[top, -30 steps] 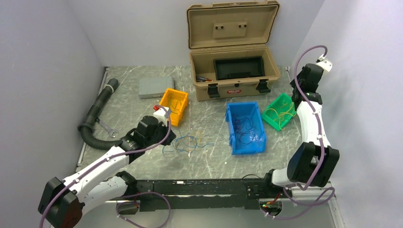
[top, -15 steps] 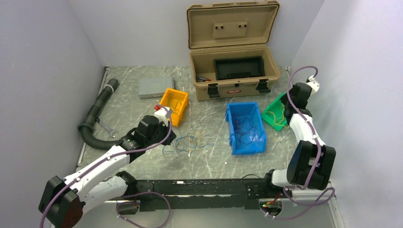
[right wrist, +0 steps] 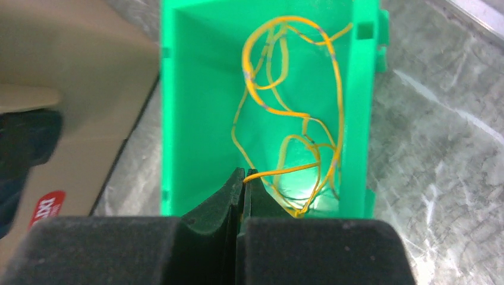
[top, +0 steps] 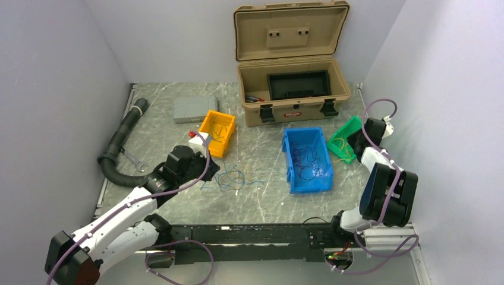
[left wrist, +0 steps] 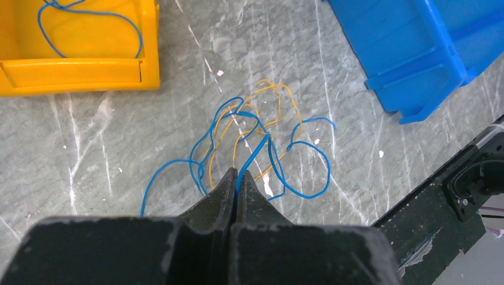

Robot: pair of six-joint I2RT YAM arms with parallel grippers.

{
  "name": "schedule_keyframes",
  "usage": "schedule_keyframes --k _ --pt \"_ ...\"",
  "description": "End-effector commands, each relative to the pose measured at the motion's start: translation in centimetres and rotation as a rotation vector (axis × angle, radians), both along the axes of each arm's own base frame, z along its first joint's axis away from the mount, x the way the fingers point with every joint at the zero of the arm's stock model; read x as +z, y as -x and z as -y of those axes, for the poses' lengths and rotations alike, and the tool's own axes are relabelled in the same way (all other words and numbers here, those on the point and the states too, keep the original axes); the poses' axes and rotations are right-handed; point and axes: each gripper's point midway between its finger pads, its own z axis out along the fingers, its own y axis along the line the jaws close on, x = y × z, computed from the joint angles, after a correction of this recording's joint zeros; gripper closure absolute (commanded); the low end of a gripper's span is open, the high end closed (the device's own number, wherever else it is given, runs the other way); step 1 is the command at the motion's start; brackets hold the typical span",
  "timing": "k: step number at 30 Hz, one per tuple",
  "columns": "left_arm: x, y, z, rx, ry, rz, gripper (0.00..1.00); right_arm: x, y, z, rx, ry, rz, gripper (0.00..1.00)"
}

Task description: Untangle the cables

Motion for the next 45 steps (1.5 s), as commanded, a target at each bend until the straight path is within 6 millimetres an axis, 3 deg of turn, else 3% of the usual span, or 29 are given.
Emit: schedule_keyframes --k 1,5,13,14,15,16,18,22,29,32,36,40,45 --pt "0.8 0.4 0.2 -0.008 0.043 0.021 1.00 -1.2 -0.8 1.1 -0.041 -0.045 0.005 1.00" --pt "0.7 0.5 0.2 -0.009 0.043 0.021 1.00 -1.4 -1.3 1.1 -0.020 -0.074 -0.017 1.00" --pt "1.3 0.4 0.3 -0.022 0.032 0.041 1.00 3.2 -0.6 2.7 -0.067 0.014 -0.026 0.90" --pt "1.4 0.4 0.3 -0.026 0.031 0.042 1.00 3.7 -0.6 2.7 -0.068 0.019 -0.030 0.79" --pt "1.3 0.4 0.4 -0.029 0.030 0.041 1.00 4.1 -0.4 2.8 -0.071 0.021 -0.039 0.61" --pt "1.5 0.4 0.4 -0.032 0.032 0.044 1.00 4.7 -0.2 2.7 -0.070 0.026 -0.034 0.51" --pt "1.6 0.3 0.4 -0.034 0.029 0.046 1.00 5.7 0.3 2.8 -0.083 0.039 -0.022 0.45" --pt "2.0 0.5 0.4 -0.037 0.028 0.052 1.00 7.5 1.4 2.3 -0.072 0.056 0.004 0.41" --pt "2.2 0.9 0.2 -0.039 0.042 0.063 1.00 9.2 4.7 0.5 -0.049 0.039 0.021 0.18" --pt "2.3 1.0 0.3 -0.048 0.047 0.064 1.00 8.8 6.2 -0.9 -0.055 -0.019 0.030 0.09" --pt "2.3 1.2 0.4 -0.057 0.049 0.067 1.00 7.2 7.8 -2.9 -0.037 -0.110 0.016 0.08" --pt "2.4 1.3 0.4 -0.061 0.048 0.074 1.00 5.1 8.9 -4.2 -0.021 -0.168 -0.006 0.17" --pt "2.5 1.3 0.3 -0.064 0.049 0.078 1.00 2.5 8.9 -5.0 0.018 -0.206 -0.031 0.26"
